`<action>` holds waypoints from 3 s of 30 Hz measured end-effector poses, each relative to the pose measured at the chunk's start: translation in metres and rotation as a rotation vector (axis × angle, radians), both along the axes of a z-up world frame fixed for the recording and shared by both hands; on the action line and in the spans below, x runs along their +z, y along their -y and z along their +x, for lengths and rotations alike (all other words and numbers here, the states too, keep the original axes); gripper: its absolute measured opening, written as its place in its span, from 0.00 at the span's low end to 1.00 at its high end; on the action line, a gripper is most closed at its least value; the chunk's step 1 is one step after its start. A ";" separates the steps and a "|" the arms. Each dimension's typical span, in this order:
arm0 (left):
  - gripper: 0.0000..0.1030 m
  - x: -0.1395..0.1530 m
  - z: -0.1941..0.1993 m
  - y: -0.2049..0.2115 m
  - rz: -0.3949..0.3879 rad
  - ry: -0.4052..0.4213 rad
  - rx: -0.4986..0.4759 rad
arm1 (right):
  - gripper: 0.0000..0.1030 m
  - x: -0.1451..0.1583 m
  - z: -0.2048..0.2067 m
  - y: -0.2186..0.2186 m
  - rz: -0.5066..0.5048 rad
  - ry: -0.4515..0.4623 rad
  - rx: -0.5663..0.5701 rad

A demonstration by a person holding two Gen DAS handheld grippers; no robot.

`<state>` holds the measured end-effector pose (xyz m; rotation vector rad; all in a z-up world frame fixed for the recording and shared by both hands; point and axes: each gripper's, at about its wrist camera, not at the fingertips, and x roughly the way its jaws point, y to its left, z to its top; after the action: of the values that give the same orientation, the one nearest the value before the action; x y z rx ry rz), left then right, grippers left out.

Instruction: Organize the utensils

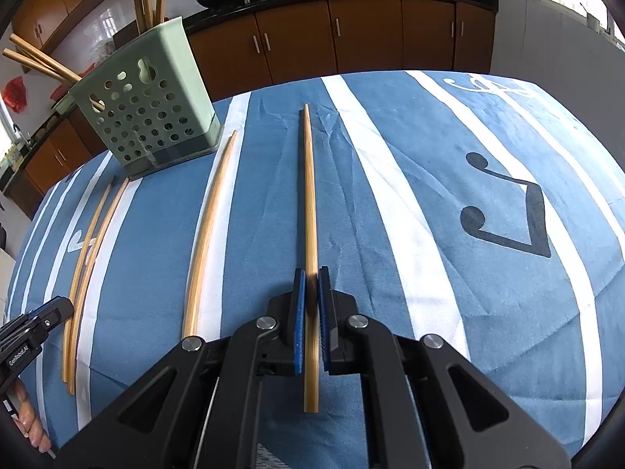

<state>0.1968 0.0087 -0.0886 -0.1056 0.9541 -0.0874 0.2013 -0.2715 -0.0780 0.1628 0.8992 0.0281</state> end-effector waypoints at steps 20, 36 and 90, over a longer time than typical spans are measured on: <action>0.09 -0.001 0.029 -0.067 0.108 0.039 0.160 | 0.07 0.000 0.011 -0.005 -0.089 0.039 0.059; 0.10 -0.002 0.025 -0.067 0.079 0.059 0.160 | 0.08 -0.001 0.011 0.000 -0.060 0.040 0.060; 0.10 -0.002 0.023 -0.080 -0.023 0.064 0.169 | 0.08 -0.002 0.010 0.004 -0.023 0.042 0.059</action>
<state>0.2197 0.0888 -0.0906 -0.2026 0.8773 0.0537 0.2108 -0.2751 -0.0797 0.1138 0.8621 0.0758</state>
